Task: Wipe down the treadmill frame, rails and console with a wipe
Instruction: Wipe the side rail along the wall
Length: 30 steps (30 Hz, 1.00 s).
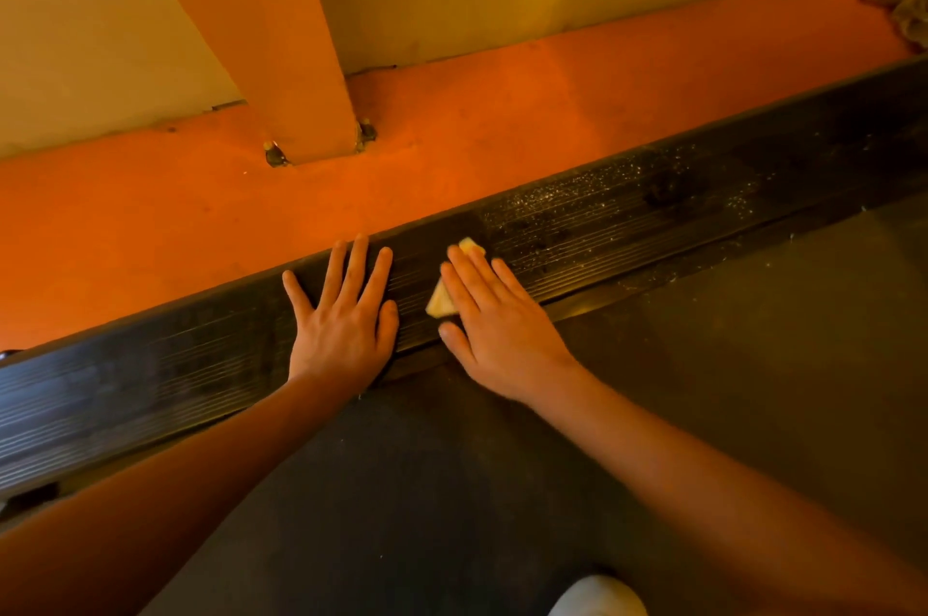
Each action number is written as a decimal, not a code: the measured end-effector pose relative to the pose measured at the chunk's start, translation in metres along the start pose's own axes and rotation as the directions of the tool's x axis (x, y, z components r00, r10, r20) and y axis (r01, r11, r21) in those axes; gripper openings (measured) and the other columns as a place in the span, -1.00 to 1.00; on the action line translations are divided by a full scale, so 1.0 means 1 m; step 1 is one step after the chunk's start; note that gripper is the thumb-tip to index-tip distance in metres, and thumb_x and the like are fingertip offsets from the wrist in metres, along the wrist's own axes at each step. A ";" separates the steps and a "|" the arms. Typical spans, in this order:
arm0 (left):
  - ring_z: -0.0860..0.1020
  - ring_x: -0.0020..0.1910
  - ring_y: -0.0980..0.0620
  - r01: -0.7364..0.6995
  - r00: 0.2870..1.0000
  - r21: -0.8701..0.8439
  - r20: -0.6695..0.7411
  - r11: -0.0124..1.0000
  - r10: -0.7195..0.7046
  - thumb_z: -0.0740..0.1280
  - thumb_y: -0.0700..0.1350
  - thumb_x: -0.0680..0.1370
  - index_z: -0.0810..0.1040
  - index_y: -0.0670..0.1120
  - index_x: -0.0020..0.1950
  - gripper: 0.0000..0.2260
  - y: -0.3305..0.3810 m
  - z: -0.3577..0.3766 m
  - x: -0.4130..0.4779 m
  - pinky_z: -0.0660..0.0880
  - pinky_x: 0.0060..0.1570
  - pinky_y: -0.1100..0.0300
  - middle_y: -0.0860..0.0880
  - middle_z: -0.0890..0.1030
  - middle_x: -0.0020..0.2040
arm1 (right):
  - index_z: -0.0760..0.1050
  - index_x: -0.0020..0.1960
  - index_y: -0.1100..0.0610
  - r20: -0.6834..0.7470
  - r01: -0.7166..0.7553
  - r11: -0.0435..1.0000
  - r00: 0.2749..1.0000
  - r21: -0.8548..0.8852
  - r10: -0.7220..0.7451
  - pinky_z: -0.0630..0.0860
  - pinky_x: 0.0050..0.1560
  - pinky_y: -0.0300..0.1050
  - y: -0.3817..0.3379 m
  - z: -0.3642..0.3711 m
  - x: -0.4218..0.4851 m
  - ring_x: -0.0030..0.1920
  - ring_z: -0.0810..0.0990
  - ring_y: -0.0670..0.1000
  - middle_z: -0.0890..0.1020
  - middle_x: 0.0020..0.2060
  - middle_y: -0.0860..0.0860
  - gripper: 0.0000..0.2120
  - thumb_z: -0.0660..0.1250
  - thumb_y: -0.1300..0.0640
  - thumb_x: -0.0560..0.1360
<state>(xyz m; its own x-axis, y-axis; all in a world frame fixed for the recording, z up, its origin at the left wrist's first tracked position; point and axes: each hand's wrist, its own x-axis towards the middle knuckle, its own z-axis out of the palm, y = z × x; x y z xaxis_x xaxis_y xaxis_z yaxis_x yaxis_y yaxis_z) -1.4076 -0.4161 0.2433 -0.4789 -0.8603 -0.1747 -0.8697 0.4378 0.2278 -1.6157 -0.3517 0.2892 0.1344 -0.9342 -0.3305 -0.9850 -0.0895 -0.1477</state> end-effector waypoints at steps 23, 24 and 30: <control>-0.16 0.64 -0.08 0.022 1.000 0.018 0.006 1.000 -0.022 -0.15 0.18 0.66 -0.02 0.04 0.66 -0.43 0.002 -0.001 0.000 -0.13 0.45 -0.51 -0.06 -0.06 0.67 | -0.21 0.67 0.07 0.032 -0.068 0.997 0.997 0.041 0.067 -0.27 0.61 0.03 0.001 -0.001 -0.026 0.63 -0.32 0.02 -0.24 0.65 0.02 -0.34 -0.09 -0.22 0.71; -0.15 0.64 -0.09 0.024 1.000 0.013 0.004 1.000 -0.024 -0.14 0.18 0.66 -0.01 0.04 0.66 -0.43 0.002 -0.002 0.000 -0.13 0.45 -0.51 -0.07 -0.05 0.67 | -0.20 0.67 0.06 0.041 -0.072 0.997 0.997 0.035 0.071 -0.26 0.62 0.04 0.002 0.000 -0.027 0.63 -0.32 0.02 -0.24 0.65 0.01 -0.34 -0.09 -0.22 0.71; -0.15 0.64 -0.08 0.015 1.000 0.011 -0.005 1.000 -0.015 -0.13 0.18 0.67 0.00 0.04 0.67 -0.44 0.002 -0.001 0.000 -0.16 0.45 -0.50 -0.06 -0.05 0.67 | -0.12 0.67 0.16 -0.030 -0.083 0.997 0.996 0.012 0.083 -0.26 0.62 0.07 0.009 -0.020 0.051 0.65 -0.22 0.08 -0.13 0.66 0.11 -0.34 -0.13 -0.19 0.71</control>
<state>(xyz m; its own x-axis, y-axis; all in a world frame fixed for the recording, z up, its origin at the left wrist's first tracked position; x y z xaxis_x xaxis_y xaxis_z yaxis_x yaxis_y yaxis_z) -1.4090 -0.4152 0.2445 -0.4653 -0.8681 -0.1728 -0.8780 0.4278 0.2148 -1.6198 -0.4073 0.2897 0.0489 -0.9483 -0.3136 -0.9914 -0.0079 -0.1309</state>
